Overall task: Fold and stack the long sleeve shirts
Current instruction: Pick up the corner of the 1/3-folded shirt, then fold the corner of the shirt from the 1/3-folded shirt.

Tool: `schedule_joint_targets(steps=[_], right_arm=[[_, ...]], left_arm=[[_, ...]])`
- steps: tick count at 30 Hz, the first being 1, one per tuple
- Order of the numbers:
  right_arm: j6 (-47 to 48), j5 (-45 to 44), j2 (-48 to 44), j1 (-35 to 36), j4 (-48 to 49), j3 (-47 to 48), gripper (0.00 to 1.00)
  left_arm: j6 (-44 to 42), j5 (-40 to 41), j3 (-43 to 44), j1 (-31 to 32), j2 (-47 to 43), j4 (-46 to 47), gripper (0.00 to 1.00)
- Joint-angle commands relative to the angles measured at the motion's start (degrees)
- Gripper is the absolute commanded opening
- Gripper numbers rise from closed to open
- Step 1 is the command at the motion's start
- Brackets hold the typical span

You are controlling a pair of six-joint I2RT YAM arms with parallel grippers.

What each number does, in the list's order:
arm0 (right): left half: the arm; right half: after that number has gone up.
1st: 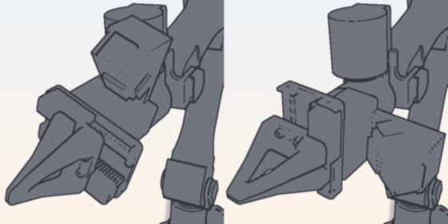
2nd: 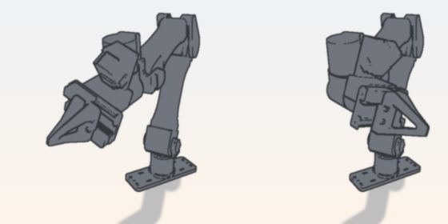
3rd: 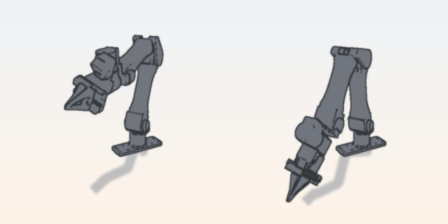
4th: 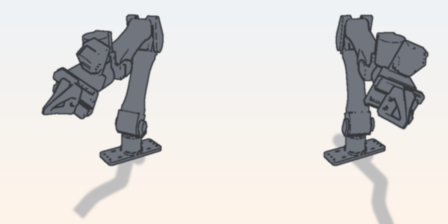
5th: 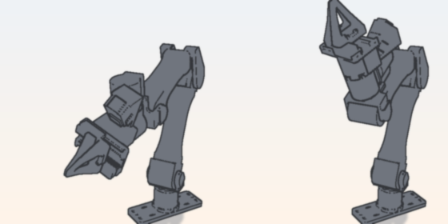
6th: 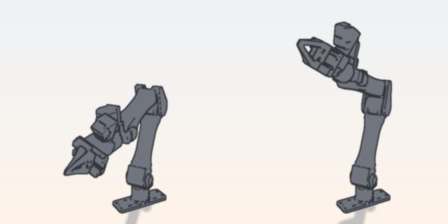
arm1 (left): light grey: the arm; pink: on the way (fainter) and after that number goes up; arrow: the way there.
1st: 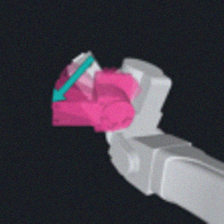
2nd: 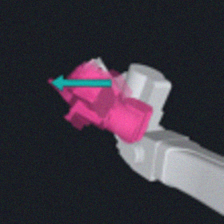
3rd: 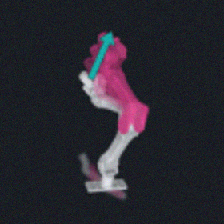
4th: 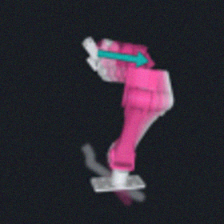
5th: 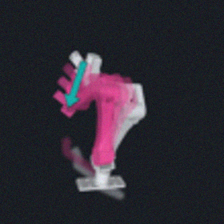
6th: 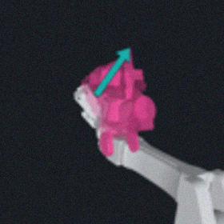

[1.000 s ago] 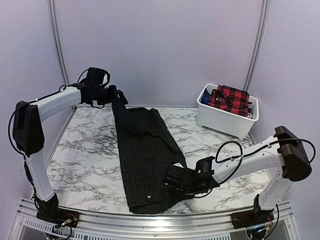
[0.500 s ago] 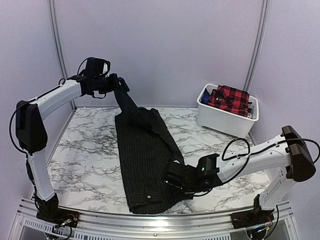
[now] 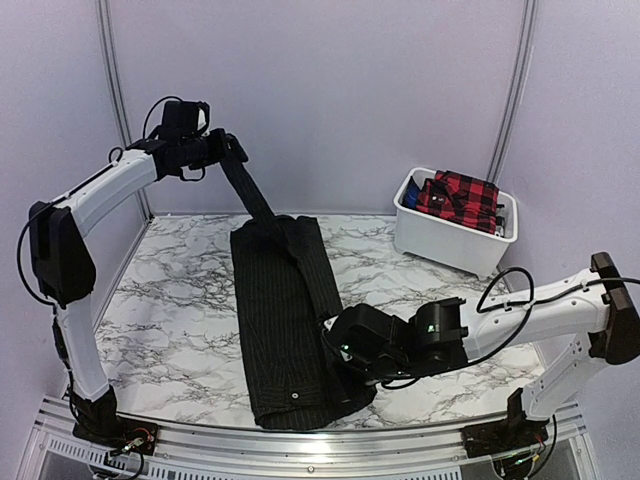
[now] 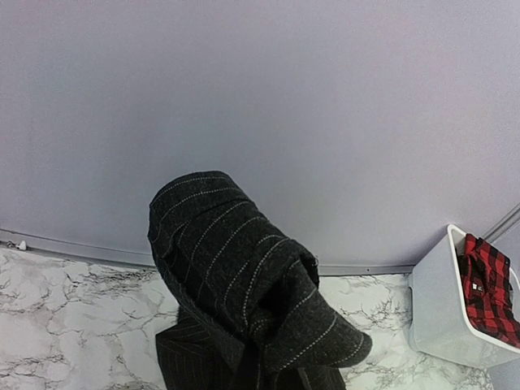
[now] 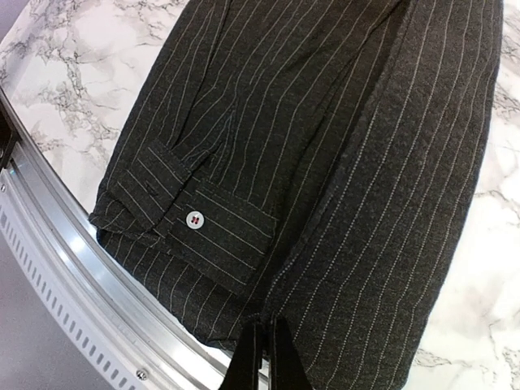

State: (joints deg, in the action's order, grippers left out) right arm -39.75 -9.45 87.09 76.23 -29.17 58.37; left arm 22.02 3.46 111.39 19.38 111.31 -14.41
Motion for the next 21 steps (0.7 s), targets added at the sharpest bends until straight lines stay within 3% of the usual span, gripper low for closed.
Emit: schedule_joint_targets(steps=[1, 14, 21], right_arm=[[1.2, 4.1, 1.3, 0.7, 3.3, 1.0, 0.00], [-1.9, 6.0, 5.8, 0.7, 5.6, -0.2, 0.00], [-3.2, 4.5, 5.7, 0.7, 4.9, -0.1, 0.00]], left_arm=[[-1.3, 1.5, 0.8, -1.4, -1.4, 0.5, 0.00], [-3.7, 2.5, -4.7, -1.6, -6.2, 4.9, 0.00], [-4.3, -1.1, -9.8, -1.5, -11.0, 13.3, 0.00]])
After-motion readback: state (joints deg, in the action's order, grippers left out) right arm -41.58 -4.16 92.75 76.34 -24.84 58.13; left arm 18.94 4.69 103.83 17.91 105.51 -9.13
